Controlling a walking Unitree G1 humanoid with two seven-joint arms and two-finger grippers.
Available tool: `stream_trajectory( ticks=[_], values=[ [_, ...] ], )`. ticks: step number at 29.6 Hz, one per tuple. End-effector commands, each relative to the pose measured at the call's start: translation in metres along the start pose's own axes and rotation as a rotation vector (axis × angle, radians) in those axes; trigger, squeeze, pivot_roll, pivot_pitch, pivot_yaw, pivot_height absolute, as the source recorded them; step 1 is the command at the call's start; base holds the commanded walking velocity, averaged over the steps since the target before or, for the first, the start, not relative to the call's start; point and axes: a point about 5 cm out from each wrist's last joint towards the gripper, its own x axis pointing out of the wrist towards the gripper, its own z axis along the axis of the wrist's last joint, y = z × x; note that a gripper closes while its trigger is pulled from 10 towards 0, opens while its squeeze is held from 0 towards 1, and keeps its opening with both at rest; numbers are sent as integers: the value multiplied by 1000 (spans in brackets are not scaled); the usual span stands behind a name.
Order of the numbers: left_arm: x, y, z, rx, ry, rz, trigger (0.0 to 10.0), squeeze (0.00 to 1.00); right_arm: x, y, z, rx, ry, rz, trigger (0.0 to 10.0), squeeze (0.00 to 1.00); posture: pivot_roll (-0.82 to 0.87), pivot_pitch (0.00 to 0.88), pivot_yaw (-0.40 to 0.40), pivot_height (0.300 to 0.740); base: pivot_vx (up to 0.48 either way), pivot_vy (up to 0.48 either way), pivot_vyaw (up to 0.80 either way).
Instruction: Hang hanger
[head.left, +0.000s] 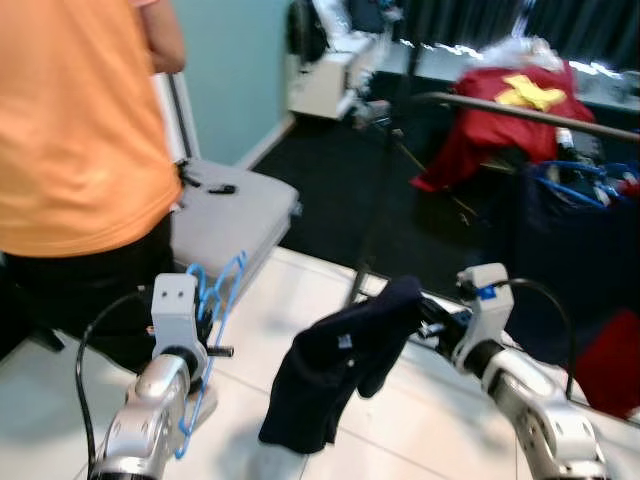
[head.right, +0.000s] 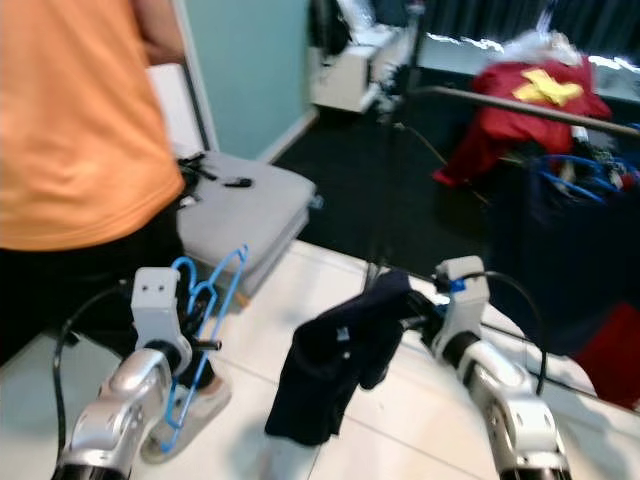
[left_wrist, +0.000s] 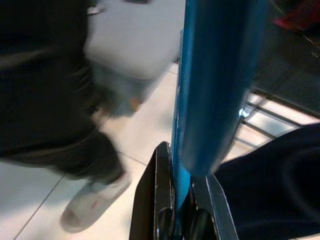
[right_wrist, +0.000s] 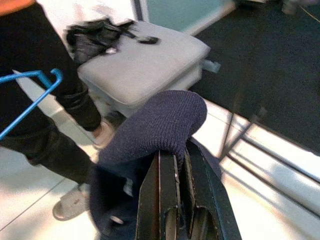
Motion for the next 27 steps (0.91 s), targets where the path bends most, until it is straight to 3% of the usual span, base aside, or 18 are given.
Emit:
stream_trajectory(
  ticks=[1,4,8,20,27],
  values=[
    [2,8,-2,0,0,29,10000,0,-4,-11,2,-9,-25,-43,10000,0,96,0,-43,740,0,0,794],
    [3,13,-5,-5,6,47,10000,0,-4,-14,2,-7,-25,-53,10000,0,97,0,-42,740,0,0,800],
    [3,28,-24,5,51,84,10000,0,-8,-24,-12,5,16,-76,10000,0,105,0,-36,740,0,0,800],
    [-3,35,-49,-14,94,126,10000,0,-20,-29,-27,26,36,-104,10000,0,88,0,-31,740,0,0,800],
    [-11,45,-63,-11,104,142,10000,0,-32,-36,-32,28,62,-110,10000,0,95,0,-72,740,0,0,800]
  ],
)
